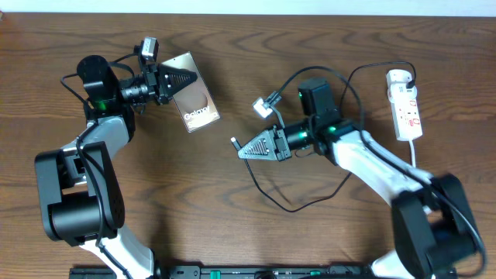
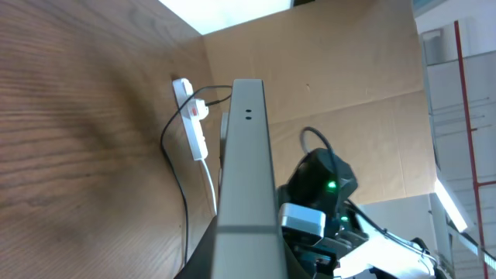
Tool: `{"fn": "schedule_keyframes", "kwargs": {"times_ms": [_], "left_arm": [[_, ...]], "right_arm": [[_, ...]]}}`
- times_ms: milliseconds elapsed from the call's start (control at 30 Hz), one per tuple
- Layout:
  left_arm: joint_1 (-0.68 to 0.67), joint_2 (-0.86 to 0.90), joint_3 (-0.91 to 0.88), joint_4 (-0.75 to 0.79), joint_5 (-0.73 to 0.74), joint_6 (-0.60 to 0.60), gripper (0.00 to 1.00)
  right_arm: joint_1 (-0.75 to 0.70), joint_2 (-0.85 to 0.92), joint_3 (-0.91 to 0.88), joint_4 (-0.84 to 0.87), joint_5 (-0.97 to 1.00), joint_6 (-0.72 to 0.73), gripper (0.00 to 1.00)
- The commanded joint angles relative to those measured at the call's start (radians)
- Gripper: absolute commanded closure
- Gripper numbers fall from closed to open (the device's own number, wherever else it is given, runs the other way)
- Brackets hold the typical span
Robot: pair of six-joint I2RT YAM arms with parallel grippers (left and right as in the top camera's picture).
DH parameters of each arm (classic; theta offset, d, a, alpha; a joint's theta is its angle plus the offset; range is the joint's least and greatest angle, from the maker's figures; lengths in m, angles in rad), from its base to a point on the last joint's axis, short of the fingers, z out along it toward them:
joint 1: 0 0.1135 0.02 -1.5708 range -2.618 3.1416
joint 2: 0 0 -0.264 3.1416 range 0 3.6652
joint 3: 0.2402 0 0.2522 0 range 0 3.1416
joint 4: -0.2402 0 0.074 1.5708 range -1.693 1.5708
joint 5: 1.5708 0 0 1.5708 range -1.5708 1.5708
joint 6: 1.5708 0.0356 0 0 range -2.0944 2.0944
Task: Plug charger to phone and switch on socket
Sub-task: 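Lift the plug with the right gripper toward the phone's bottom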
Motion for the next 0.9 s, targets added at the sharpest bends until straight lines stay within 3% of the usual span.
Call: {"fn": "schedule_keyframes", "kwargs": {"times_ms": [0, 233, 567, 867], "left_arm": [[0.001, -0.007, 0.029, 0.009, 0.024, -0.009, 0.93], [0.001, -0.007, 0.029, 0.031, 0.023, -0.008, 0.93], [-0.003, -0.007, 0.029, 0.05, 0.014, -0.013, 0.93], [-0.01, -0.007, 0.029, 0.058, -0.019, -0.017, 0.93]], "right_arm": [[0.007, 0.105, 0.005, 0.055, -0.147, 0.066, 0.99], [0.037, 0.222, 0.005, 0.226, -0.147, 0.141, 0.99], [0.037, 0.245, 0.011, 0.679, -0.143, 0.481, 0.99], [0.039, 0.245, 0.017, 0.692, -0.104, 0.516, 0.99]]}}
